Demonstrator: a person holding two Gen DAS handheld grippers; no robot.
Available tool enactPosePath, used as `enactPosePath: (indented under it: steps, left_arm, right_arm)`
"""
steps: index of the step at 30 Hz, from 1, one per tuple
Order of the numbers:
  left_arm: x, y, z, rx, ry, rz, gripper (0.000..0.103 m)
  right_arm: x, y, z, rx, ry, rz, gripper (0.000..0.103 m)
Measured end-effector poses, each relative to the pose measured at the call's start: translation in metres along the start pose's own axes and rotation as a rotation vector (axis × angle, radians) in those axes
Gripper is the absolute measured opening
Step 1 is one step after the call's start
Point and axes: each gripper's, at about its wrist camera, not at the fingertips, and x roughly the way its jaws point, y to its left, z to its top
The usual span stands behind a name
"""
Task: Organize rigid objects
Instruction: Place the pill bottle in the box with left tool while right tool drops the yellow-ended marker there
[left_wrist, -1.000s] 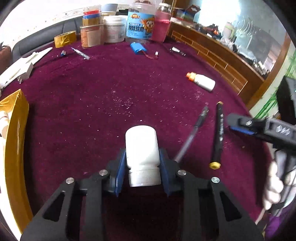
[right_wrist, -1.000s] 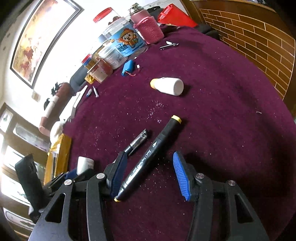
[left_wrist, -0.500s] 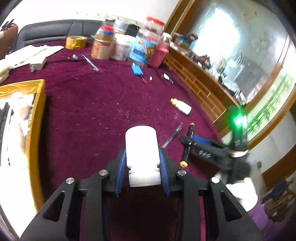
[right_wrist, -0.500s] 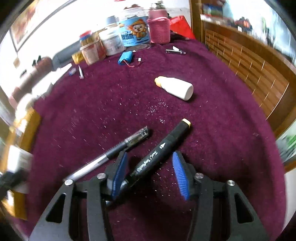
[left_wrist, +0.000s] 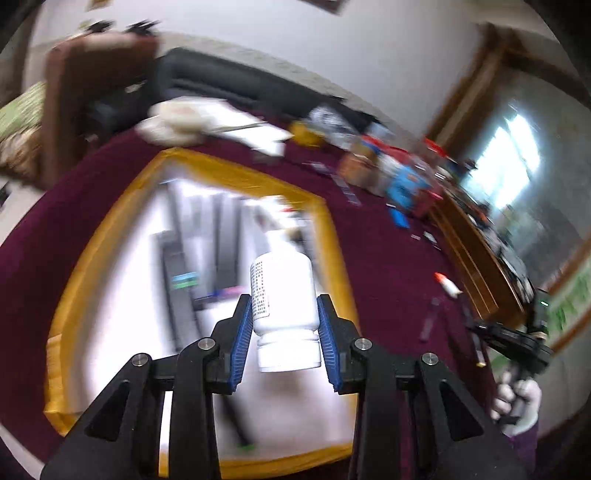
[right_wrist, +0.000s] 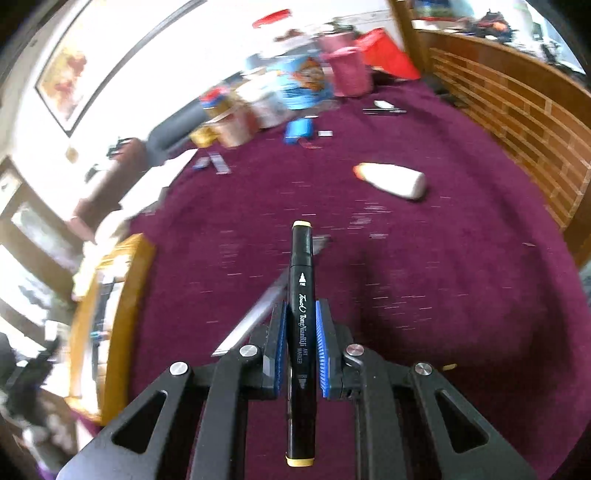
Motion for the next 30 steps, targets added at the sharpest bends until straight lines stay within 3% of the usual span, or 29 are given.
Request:
enactPosePath:
  steps: [7, 13, 17, 21, 24, 30]
  left_arm:
    - [-0.011, 0.073, -0.02, -0.16, 0.02, 0.106, 0.032]
    - [0.002, 0.08, -0.022, -0.137, 0.055, 0.158, 0.032]
    - [0.011, 0.076, -0.023, -0.106, 0.077, 0.216, 0.036]
    - [0.004, 0.076, -0.023, -0.105, 0.069, 0.198, 0.042]
    - [-0.009, 0.077, -0.021, -0.111, 0.025, 0.187, 0.053]
    - [-0.043, 0.096, -0.015, -0.174, -0.075, 0.178, 0.056]
  right_arm:
    - [0.013, 0.096, -0.008, -0.127, 0.078, 0.198, 0.013]
    - [0.043, 0.192, -0.033, -0.263, 0.198, 0.315, 0.014]
    - [0.061, 0.232, -0.052, -0.334, 0.246, 0.33, 0.014]
    - [0.087, 0.26, -0.068, -0.374, 0.3, 0.32, 0.014]
    - [0.104, 0.277, -0.08, -0.413, 0.319, 0.289, 0.014]
    - [0.127, 0.292, -0.1, -0.453, 0.363, 0.241, 0.014]
